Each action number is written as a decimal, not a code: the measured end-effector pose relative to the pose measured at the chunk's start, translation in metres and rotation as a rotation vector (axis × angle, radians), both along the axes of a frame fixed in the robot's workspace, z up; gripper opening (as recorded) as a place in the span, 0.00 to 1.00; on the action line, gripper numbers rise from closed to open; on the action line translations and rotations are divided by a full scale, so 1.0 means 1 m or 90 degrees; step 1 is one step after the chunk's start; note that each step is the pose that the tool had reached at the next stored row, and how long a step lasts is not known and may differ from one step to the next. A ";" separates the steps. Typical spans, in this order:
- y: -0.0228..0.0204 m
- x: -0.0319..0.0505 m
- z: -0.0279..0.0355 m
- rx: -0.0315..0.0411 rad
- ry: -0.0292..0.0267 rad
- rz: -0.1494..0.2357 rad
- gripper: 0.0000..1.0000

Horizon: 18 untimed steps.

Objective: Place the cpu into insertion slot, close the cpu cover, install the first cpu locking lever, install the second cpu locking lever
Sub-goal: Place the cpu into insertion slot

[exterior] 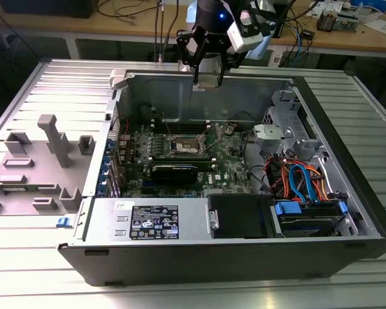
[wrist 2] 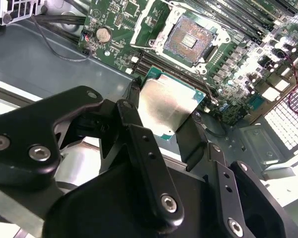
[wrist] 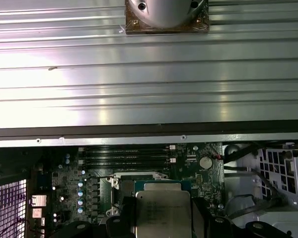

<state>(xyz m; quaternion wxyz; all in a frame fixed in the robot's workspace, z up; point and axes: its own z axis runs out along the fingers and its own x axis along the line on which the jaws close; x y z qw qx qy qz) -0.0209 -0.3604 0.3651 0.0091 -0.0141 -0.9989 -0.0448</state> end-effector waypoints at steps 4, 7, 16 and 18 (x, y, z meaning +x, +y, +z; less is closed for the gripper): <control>-0.0022 -0.0001 -0.0006 0.0000 0.0001 -0.008 0.54; -0.0023 0.0000 -0.0009 0.0000 0.0002 -0.025 0.54; -0.0047 -0.0002 -0.0017 0.0001 0.0001 -0.057 0.54; -0.0053 -0.0002 -0.0020 -0.0002 0.0001 -0.061 0.54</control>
